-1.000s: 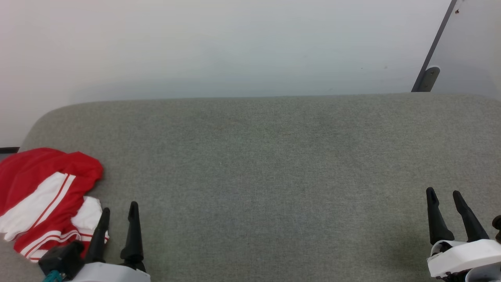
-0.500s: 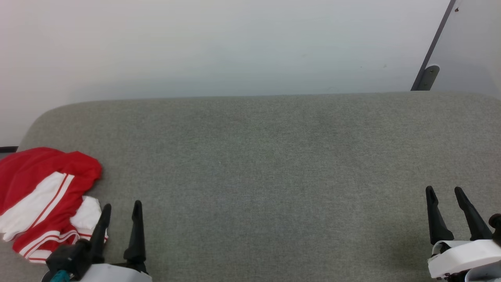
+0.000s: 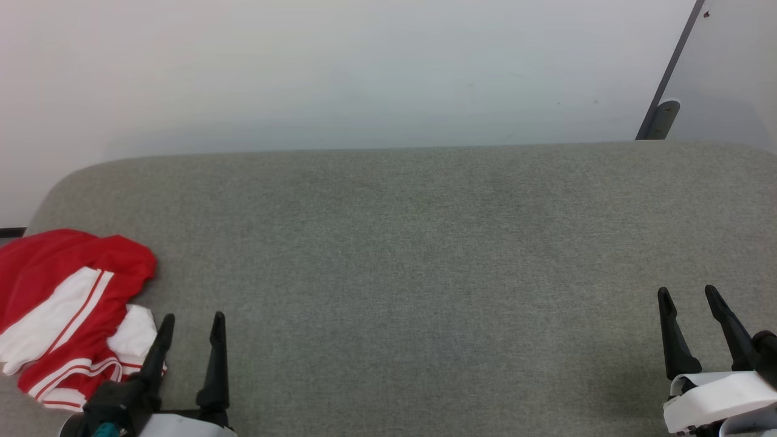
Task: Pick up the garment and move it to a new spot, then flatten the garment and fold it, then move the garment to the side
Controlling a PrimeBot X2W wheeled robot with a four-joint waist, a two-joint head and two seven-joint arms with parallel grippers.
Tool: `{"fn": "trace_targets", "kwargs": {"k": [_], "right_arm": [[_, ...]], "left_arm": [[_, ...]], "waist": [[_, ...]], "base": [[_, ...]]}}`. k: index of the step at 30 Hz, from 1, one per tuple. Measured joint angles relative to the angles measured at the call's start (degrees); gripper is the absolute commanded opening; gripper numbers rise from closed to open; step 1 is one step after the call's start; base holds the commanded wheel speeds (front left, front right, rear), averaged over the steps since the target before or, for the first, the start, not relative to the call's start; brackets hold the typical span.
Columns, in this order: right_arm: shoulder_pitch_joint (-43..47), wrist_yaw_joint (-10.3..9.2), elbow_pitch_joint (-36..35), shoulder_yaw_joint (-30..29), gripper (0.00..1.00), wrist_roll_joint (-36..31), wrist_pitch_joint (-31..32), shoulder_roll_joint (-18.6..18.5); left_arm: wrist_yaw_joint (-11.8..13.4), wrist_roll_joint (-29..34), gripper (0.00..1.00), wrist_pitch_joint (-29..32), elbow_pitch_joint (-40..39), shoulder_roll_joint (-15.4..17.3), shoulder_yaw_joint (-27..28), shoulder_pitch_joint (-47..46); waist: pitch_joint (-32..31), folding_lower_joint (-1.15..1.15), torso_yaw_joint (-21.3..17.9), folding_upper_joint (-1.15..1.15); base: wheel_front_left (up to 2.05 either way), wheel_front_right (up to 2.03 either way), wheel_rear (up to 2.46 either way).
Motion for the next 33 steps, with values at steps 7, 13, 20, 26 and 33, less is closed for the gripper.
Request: {"fn": "trace_targets", "kwargs": {"k": [7, 13, 20, 26, 33], "right_arm": [[0.00, 0.00, -0.04, 0.02, 1.00, -1.01, -0.25, -0.14], [0.01, 0.00, -0.14, 0.01, 1.00, -1.15, -0.25, -0.03], [0.06, 0.00, -0.32, 0.12, 1.00, -1.14, -0.25, -0.07], [0.21, 0.00, -0.71, 2.40, 1.00, -0.21, -0.26, -0.15], [-0.06, 0.01, -0.40, 5.70, 1.00, 0.38, -0.30, -0.38]], "left_arm": [[0.00, 0.70, 1.00, -0.34, -0.15, 0.08, -0.20, 0.16], [0.00, 0.34, 1.00, -0.34, -0.14, 0.11, -0.29, 0.35], [0.00, 0.03, 1.00, -0.34, 0.26, -0.02, 0.09, 0.33], [0.20, -0.34, 1.00, -0.35, 0.90, -0.43, 2.61, 0.11], [0.89, -0.92, 1.00, -0.35, 1.66, -0.76, 4.27, -0.29]], "waist": [[-0.16, 0.00, -0.01, 0.00], [-0.32, 0.00, 0.03, 0.00], [-0.61, 0.00, 0.47, 0.00], [-1.08, 0.00, 2.27, 0.00], [-1.78, 0.00, 6.34, 0.00]], "base": [[0.00, 0.00, 0.00], [0.00, 0.00, 0.00], [0.00, 0.00, 0.00], [0.00, 0.00, 0.00], [0.00, 0.00, 0.00]]}}
